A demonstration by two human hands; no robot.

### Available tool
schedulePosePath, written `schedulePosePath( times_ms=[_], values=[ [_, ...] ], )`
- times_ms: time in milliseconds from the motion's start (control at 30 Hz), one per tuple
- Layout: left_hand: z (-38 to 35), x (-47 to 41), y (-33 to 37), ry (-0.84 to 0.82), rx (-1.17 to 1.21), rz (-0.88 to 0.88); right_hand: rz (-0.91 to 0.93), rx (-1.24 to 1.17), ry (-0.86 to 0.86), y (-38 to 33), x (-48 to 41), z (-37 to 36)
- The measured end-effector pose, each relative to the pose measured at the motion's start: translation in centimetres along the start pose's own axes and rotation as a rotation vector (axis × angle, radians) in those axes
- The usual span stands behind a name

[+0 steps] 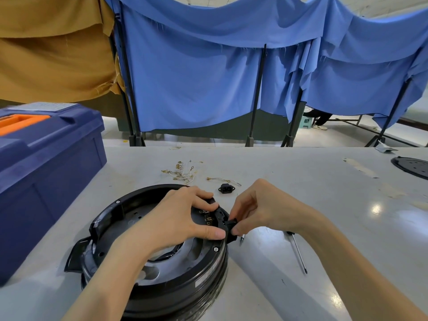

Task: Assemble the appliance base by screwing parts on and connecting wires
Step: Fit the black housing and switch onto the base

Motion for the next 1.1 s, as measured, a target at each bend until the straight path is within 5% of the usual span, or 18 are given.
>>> schedulePosePath(
  times_ms=[1100],
  values=[
    [-0.1,0.04,-0.05,-0.03,-0.02,0.0,0.03,-0.078,0.018,0.26,-0.09,-0.05]
  ],
)
Point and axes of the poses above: each hand's wrist, its own x-axis away from the middle knuckle, its own z-axis out of the back of the hand, y = z × x, the point moved 7 cm from there along -x, towards the middle knuckle, and after that the axes turned 15 degrees about z, right-handed, at the moved point
